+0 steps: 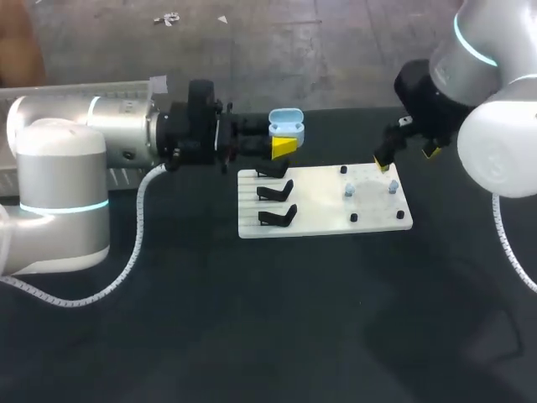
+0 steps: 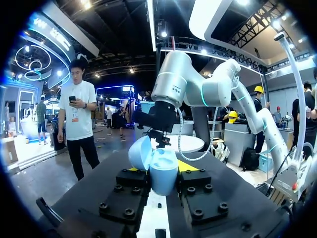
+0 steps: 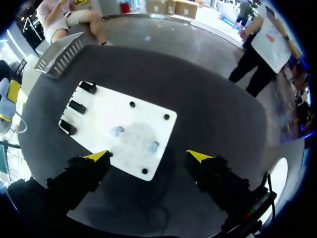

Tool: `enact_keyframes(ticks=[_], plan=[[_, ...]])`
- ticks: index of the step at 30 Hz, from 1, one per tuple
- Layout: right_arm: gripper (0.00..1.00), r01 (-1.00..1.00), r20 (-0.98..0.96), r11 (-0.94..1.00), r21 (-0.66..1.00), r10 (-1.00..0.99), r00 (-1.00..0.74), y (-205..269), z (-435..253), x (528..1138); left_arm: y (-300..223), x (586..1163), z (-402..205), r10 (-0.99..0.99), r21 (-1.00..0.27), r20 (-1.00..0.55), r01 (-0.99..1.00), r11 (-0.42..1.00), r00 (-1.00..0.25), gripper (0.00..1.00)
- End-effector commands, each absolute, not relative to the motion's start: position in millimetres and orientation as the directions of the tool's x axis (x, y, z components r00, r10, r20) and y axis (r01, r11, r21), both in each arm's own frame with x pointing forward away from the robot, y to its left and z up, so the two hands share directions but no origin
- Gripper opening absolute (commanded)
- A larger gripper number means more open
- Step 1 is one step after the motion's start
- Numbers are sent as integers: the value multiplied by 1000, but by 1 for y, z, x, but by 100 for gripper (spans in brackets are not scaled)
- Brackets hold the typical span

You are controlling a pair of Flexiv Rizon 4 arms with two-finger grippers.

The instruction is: Pick up each earbud case from the left stands, insert the matching earbuds, close the lid, and place the case in the box.

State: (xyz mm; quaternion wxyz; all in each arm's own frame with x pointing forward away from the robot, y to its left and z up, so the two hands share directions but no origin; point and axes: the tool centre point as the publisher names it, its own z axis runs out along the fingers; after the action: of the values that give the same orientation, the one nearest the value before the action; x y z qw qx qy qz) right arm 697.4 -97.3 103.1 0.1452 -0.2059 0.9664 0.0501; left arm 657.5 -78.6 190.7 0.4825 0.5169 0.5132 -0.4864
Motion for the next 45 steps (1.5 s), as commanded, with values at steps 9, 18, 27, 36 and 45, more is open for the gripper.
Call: enact_keyframes(ticks=[9,18,27,36,45], plan=[[100,-377,-250,925,-43,-375,-893,-99,93,700,-78,659,195,83,15,-996,1000,3,14,0],[100,-364,-235,929,-63,-368,-900,-99,92,700,-75,656,193,91,3,-996,1000,-10,4,0],[100,-364,-235,929,-63,-368,-900,-99,92,700,-74,656,192,94,-2,-996,1000,-7,-1,0],[100,-332,-196,938,-101,-346,-917,-97,75,694,-74,656,192,94,-2,-996,1000,-7,-1,0],[100,-348,-169,925,-153,-371,-913,-98,52,693,-74,656,192,94,-2,-996,1000,-7,-1,0]])
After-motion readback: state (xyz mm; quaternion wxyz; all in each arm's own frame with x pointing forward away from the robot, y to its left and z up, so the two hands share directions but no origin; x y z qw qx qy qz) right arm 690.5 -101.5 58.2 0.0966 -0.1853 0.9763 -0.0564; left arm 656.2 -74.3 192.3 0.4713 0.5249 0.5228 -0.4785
